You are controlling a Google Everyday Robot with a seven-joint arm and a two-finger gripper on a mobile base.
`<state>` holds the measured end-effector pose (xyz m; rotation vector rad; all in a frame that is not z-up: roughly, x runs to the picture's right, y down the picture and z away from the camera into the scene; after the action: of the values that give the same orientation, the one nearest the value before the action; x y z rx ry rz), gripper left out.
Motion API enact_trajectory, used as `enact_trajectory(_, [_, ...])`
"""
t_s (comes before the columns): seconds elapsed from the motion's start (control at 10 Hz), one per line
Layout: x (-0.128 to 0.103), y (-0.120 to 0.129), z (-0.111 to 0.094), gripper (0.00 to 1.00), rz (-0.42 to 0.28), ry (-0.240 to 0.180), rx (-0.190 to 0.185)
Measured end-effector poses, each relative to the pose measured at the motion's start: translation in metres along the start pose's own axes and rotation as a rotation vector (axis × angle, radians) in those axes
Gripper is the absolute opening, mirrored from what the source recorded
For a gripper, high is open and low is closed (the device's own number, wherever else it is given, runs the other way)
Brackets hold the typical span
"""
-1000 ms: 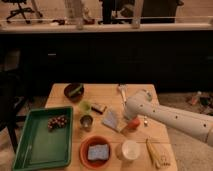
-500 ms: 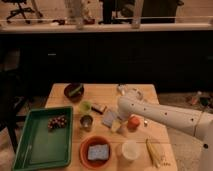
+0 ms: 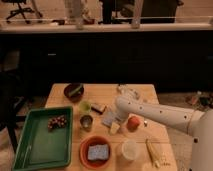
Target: Place towel in metal cup
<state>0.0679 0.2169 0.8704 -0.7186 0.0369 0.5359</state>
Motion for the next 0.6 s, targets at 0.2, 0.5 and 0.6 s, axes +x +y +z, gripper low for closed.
enact_trajectory(0.2, [-0.0111,0.0105,0.0016,0.49,-0.104,0.013,-0.011])
enact_trajectory(0.5, [-0.0137,0.0094,-0.0037,0.2,-0.104,0.006,-0.008])
enact_trajectory(0.6, [-0.0127,0.0124,-0.0047,0.03,-0.109,0.013,-0.013])
